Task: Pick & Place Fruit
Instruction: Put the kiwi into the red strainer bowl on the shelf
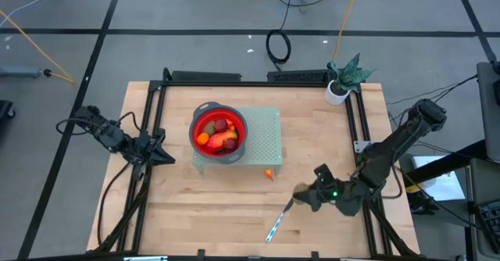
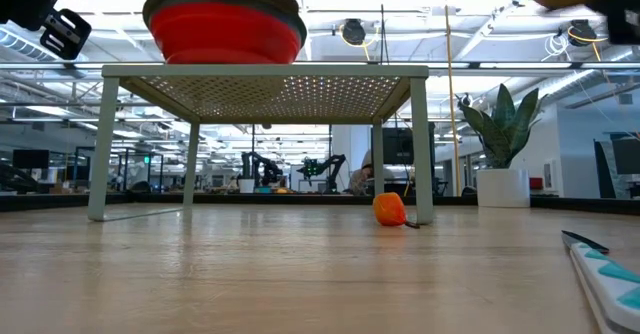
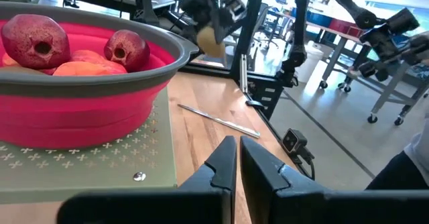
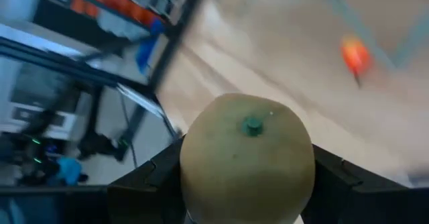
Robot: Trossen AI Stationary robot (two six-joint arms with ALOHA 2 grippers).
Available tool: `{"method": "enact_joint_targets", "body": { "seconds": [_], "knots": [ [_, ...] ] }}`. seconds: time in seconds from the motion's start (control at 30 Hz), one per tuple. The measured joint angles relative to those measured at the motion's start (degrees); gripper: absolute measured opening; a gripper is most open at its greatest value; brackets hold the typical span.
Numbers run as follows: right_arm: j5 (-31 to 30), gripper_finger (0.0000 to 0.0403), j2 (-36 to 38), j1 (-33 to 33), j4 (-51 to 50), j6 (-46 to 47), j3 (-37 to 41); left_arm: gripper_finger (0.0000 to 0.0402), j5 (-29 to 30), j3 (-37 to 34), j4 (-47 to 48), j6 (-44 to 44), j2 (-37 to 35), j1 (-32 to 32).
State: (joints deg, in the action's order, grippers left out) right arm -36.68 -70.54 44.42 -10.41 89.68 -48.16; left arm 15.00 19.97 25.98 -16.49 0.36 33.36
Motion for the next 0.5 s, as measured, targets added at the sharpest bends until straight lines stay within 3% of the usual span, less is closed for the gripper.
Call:
{"method": "enact_joint_targets", "body": {
  "seconds": [0.27,0.5],
  "knots": [
    [-2.6,0.0198,2.5,-7.4,15.5,-24.2,0.0,0.0019,0.5,0.0,0.0,0.3,0.0,0.0],
    [1.8,0.0198,2.6,-14.4,31.1,-53.5,0.0,0.0019,2.0,0.0,1.2,1.2,0.0,0.0]
  ]
}}
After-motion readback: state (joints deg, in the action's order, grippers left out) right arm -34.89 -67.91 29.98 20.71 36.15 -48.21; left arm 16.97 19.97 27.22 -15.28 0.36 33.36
